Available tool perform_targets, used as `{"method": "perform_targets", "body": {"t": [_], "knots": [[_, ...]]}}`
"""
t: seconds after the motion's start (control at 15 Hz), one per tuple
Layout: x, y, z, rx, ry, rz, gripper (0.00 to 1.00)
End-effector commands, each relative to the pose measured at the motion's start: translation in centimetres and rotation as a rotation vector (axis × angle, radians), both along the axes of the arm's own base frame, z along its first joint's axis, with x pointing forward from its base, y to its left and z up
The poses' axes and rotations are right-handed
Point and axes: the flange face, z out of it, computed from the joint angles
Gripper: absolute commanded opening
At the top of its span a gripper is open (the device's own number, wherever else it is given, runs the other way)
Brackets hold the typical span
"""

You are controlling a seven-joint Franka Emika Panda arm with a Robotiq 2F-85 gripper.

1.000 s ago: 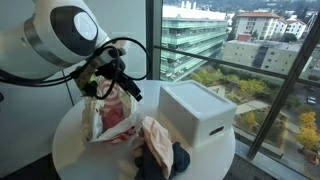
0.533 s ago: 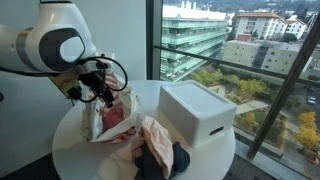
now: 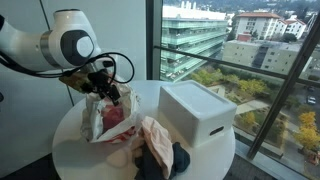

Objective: Take the t-shirts out of the plastic bag.

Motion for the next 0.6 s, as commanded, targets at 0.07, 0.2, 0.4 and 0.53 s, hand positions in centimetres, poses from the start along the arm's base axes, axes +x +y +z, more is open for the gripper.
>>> {"method": "perform_targets", "body": {"t": [0.07,0.2,0.4,0.53], "knots": [[1.8,-0.7,2.5,0.03,-0.093,-0.019,1.0],[2.8,-1.0,1.4,0.024,-0.083,-0.02,1.0],[4.0,-1.0,-0.4,0.045,-0.067,-0.018,1.0],[4.8,-0.4,-1.7,0.047,-0.07,0.001,1.0]]}}
